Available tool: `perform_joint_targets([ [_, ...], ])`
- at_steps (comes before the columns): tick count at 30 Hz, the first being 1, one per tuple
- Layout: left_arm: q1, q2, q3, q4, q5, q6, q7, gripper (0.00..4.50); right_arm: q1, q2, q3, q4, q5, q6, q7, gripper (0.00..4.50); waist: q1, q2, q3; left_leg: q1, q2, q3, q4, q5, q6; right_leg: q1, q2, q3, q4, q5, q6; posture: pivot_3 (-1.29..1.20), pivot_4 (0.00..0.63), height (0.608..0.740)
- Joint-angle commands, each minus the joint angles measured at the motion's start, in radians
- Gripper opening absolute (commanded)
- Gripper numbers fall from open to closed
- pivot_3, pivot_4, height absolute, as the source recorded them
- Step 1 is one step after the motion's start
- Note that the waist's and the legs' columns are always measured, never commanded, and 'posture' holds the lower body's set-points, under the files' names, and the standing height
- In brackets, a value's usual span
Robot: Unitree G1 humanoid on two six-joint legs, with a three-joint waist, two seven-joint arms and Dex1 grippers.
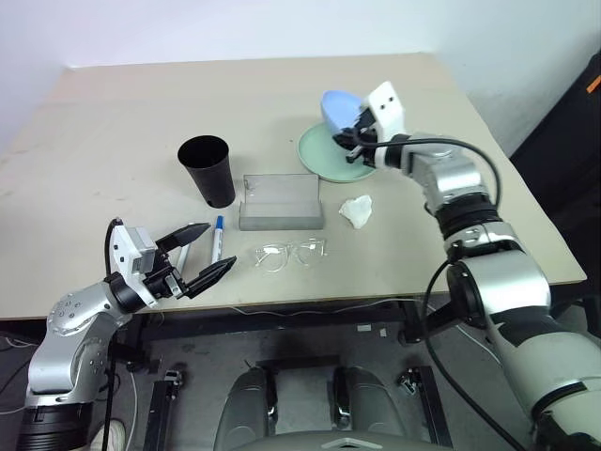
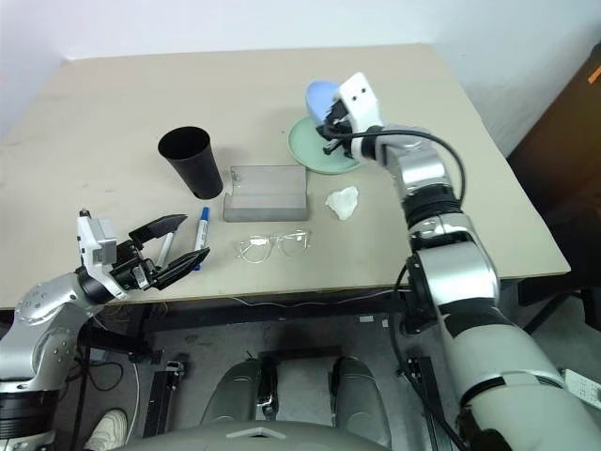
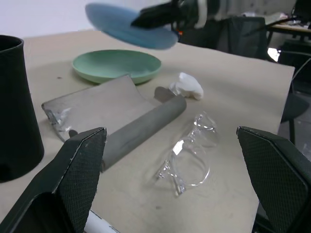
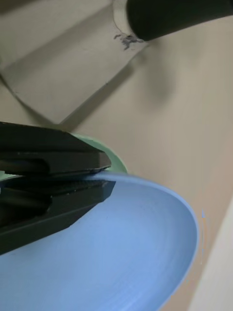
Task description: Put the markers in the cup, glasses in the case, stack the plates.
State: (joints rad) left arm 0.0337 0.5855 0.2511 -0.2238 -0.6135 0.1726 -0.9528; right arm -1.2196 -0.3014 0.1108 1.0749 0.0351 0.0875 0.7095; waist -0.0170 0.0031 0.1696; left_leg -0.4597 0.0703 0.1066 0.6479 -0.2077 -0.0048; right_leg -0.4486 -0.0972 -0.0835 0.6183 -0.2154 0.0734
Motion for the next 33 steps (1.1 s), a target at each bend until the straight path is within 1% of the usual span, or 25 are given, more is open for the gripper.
perform_joint_targets([
  [1, 0.009, 0.001, 0.023, -0.083, -0.036, 0.033, 0.033, 4.5, -0.038, 0.039, 0.012, 0.055, -0.045, -0.084, -0.016, 0.01, -0.002, 0.0, 0.0, 0.0, 0.0, 0.0, 0.0, 0.0, 0.0, 0.0, 0.0, 0.0, 0.0, 0.0, 0.0, 0.0, 0.15, 0.735],
  [5, 0.02, 0.022, 0.029, -0.114, -0.044, 0.088, 0.061, 4.5, -0.038, 0.081, 0.023, 0.113, -0.093, -0.12, -0.054, 0.01, -0.004, 0.0, 0.0, 0.0, 0.0, 0.0, 0.0, 0.001, -0.001, 0.0, 0.0, 0.0, 0.002, 0.0, 0.0, 0.0, 0.15, 0.735],
  [13, 0.013, 0.049, 0.04, -0.143, -0.056, 0.143, 0.087, 4.5, -0.052, 0.143, 0.013, 0.168, -0.127, -0.131, -0.115, 0.01, -0.005, 0.0, 0.0, 0.001, 0.0, -0.001, 0.0, 0.002, -0.003, 0.0, 0.0, 0.0, 0.004, 0.0, 0.0, 0.0, 0.15, 0.735],
  [16, 0.012, 0.046, 0.04, -0.147, -0.06, 0.147, 0.089, 4.5, -0.061, 0.148, 0.027, 0.182, -0.162, -0.143, -0.169, 0.01, -0.003, 0.0, 0.0, 0.001, 0.0, -0.001, 0.0, 0.002, -0.003, 0.0, 0.0, 0.0, 0.005, 0.0, 0.0, 0.0, 0.15, 0.735],
  [22, 0.031, 0.032, 0.034, -0.145, -0.055, 0.13, 0.084, 4.5, -0.08, 0.134, 0.023, 0.18, -0.186, -0.168, -0.163, 0.01, -0.005, 0.0, 0.0, 0.001, 0.0, -0.001, 0.0, 0.002, -0.003, -0.001, 0.0, 0.0, 0.006, 0.0, 0.0, 0.0, 0.15, 0.735],
  [27, 0.038, 0.016, 0.024, -0.146, -0.049, 0.119, 0.084, 4.5, -0.085, 0.134, 0.022, 0.204, -0.211, -0.166, -0.216, 0.01, -0.004, 0.0, 0.0, 0.002, 0.0, -0.001, 0.0, 0.002, -0.003, -0.001, 0.0, 0.0, 0.007, 0.0, 0.0, 0.0, 0.15, 0.735],
  [30, 0.039, 0.011, 0.021, -0.144, -0.046, 0.115, 0.083, 4.5, -0.09, 0.145, 0.001, 0.217, -0.201, -0.152, -0.233, 0.01, -0.004, 0.0, 0.0, 0.002, 0.0, -0.001, 0.001, 0.002, -0.003, -0.001, 0.0, 0.0, 0.007, 0.0, 0.0, 0.0, 0.15, 0.735],
  [33, 0.04, 0.009, 0.02, -0.144, -0.041, 0.112, 0.083, 4.5, -0.091, 0.148, 0.004, 0.224, -0.212, -0.157, -0.247, 0.78, -0.005, 0.0, 0.0, 0.002, 0.0, -0.002, 0.001, 0.002, -0.003, -0.001, 0.0, 0.0, 0.009, 0.0, 0.0, 0.0, 0.15, 0.735],
])
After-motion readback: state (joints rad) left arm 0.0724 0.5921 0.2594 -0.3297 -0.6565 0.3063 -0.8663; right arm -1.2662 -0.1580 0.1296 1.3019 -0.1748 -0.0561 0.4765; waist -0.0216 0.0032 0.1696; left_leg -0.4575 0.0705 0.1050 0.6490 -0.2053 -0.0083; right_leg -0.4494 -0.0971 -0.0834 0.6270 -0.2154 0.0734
